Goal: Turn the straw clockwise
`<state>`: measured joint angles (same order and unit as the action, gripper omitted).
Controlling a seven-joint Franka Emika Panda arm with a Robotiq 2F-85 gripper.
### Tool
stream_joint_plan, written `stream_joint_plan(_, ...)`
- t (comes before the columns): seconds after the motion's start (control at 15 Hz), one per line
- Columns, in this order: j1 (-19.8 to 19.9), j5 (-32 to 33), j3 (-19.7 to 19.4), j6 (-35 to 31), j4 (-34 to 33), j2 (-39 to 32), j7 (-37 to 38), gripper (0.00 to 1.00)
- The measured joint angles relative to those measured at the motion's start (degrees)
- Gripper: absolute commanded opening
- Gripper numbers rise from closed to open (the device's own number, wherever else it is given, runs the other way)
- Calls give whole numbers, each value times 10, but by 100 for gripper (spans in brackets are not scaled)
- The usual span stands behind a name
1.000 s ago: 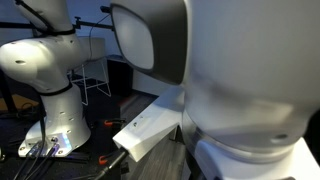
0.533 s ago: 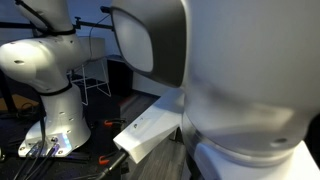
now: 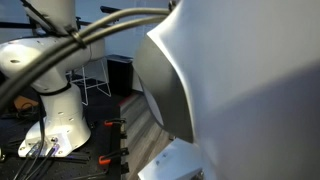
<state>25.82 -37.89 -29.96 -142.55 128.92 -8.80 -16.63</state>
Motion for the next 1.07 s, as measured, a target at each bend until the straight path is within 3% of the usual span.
stream_joint_plan(0.27,36,-3,31,-18,-64,-91,9,100)
stream_joint_plan(0.73,98,76,85,-17,-189,-222,51,100)
stream_joint_plan(0.87,109,105,101,-14,-218,-244,71,89)
stream_joint_plan(1.07,116,143,116,-8,-250,-270,93,85)
